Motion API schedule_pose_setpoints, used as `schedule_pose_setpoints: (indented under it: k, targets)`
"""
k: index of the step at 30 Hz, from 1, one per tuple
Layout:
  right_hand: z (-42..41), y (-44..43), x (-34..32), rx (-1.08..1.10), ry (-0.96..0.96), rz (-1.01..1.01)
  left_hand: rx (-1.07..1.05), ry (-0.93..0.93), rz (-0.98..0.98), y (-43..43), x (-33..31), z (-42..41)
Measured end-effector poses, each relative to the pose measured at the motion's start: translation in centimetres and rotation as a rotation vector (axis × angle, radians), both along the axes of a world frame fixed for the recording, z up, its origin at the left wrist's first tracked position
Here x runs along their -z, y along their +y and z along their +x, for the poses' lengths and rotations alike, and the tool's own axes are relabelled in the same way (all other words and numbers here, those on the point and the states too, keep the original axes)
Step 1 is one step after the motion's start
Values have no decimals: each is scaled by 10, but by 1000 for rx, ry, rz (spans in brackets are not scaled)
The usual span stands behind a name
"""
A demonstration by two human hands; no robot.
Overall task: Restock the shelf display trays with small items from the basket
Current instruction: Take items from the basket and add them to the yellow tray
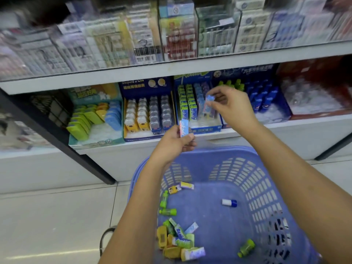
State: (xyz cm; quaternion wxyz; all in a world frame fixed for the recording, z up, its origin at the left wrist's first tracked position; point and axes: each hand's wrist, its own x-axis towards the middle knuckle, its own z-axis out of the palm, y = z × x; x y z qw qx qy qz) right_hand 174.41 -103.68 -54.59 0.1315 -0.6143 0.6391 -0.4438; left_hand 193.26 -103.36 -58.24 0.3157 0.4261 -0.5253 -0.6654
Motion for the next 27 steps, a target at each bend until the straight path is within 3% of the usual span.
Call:
schedule_pose_setpoints:
  k: [5,14,27]
  targets:
    - [2,-16,2,2,190,115,-107,-16,35,-6,-2,0]
    - [-8,-25,-3,-62,3,240,-116,58,35,-7,-4,-7]
    - [-8,-35,2,-87,236,238,-213,18,-158,-12,0,-6]
